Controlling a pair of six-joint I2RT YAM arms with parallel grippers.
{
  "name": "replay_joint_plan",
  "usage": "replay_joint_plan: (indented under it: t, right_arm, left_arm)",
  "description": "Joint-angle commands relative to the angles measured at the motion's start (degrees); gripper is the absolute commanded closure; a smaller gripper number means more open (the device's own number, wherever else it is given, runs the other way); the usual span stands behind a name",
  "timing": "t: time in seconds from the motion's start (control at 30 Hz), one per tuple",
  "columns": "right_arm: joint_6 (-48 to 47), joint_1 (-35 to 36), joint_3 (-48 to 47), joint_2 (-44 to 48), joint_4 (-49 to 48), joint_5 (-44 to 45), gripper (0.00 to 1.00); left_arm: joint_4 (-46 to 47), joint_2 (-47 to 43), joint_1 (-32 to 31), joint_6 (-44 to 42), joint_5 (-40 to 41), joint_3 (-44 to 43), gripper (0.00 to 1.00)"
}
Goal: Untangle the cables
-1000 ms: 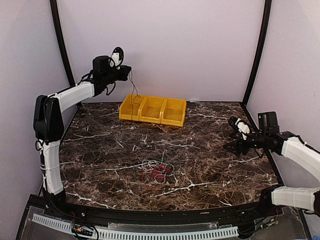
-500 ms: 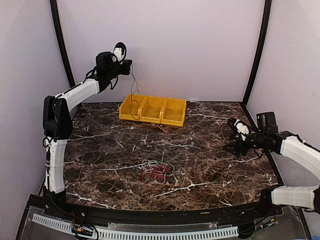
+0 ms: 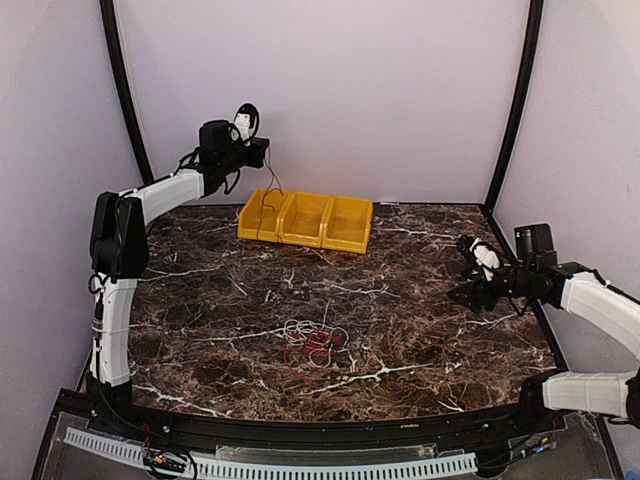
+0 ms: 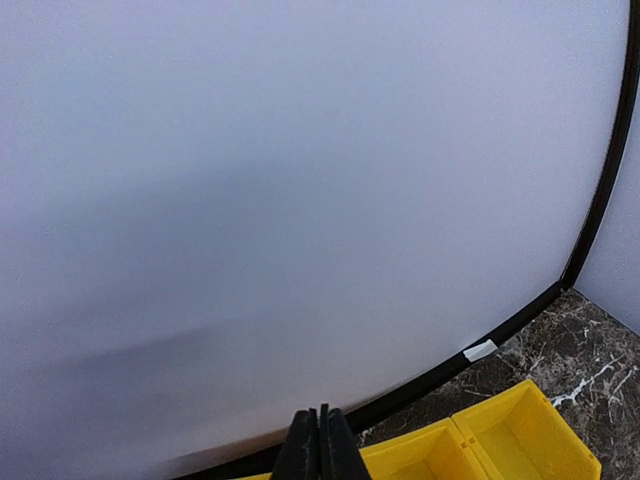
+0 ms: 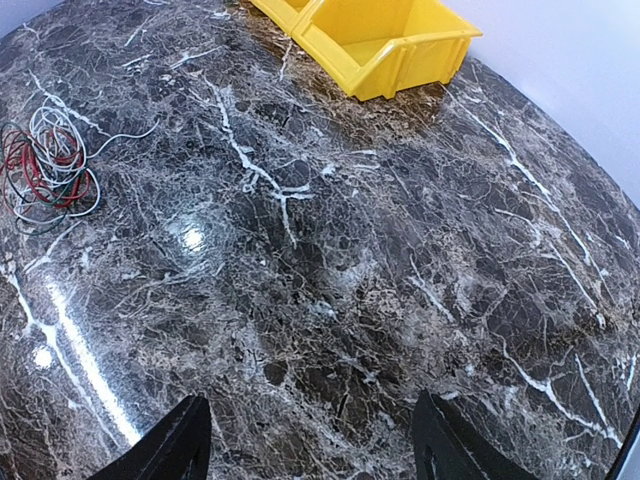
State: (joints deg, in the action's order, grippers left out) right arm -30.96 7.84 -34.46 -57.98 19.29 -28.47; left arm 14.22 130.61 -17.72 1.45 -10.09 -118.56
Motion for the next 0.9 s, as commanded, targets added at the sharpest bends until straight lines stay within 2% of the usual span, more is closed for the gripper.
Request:
replay_joint_plan:
  t: [0.0, 0.33, 0.63, 0.77, 0.87]
  right_arm:
    - [-0.14, -0.39, 0.42, 0.00, -1.88, -0.27, 0.29]
    - [-0.37, -0.37, 0.52, 0.14, -1.72, -0.70, 0.29]
    - [-0.46, -0.38, 0.62, 0.45, -1.75, -0.62, 0.29]
    - [-0.46, -0.37, 0.54, 0.21, -1.67, -0.84, 0.29]
    - [-0.53, -0.37, 0.44, 0.16, -1.61, -0.89, 0.29]
  left_arm:
    - [1.85, -2.53, 0.40, 2.15, -1.81, 7.23, 1.00]
    - [2.81, -3.39, 0.40, 3.19, 2.53, 16.20, 1.00]
    - [-1.29, 1.51, 0.40, 5.70, 4.35, 13.04, 1.00]
    - [-5.24, 1.47, 0.40, 6.20, 4.59, 10.72, 0.88]
    - [-11.15, 0.96, 0.40, 6.49, 5.28, 8.48, 0.73]
